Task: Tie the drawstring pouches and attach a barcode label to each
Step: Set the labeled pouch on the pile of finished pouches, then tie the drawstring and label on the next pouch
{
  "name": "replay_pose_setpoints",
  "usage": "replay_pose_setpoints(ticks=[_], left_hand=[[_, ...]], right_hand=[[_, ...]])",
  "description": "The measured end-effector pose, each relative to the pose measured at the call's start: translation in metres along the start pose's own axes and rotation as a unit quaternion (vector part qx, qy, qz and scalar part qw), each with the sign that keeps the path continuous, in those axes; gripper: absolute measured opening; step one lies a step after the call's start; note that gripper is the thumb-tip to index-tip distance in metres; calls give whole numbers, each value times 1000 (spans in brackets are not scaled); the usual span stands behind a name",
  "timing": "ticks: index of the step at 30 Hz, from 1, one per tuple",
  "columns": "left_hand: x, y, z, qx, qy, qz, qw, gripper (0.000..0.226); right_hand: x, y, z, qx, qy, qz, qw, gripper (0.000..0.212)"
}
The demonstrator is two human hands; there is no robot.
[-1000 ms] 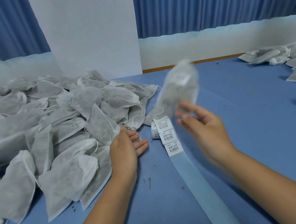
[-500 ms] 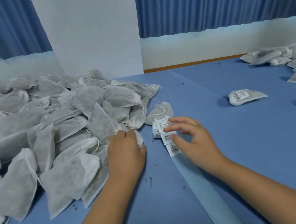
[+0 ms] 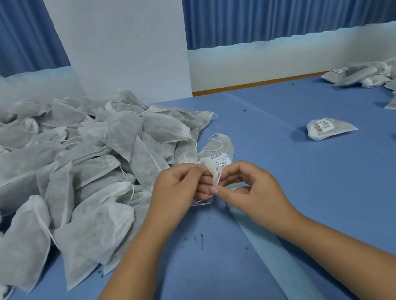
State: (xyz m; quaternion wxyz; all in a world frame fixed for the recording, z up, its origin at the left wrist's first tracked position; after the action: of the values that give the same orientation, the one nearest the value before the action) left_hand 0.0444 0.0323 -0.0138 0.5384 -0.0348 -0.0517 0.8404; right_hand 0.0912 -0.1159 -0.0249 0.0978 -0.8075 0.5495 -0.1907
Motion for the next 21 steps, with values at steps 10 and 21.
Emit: replay_pose_setpoints(ticks=[10, 21], left_hand=[[-6, 11, 20, -232, -224, -64, 945, 53], [5, 12, 32, -328, -304, 48, 893, 16]], right_hand=[[-2, -2, 1, -74, -141, -98, 982, 13], [2, -7, 1, -152, -214, -116, 958, 12]])
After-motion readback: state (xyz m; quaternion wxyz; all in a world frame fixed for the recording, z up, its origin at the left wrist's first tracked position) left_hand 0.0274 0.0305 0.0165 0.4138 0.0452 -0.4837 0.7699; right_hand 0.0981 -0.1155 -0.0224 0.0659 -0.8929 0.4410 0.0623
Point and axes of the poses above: each hand's wrist, its own y-axis away from the middle knuckle, its own x-axis out of the back of the hand, z = x × y, the point moved 6 cm from there along -y, towards the middle knuckle, and after that the axes turned 3 degrees about z, right-handed, at the moved point
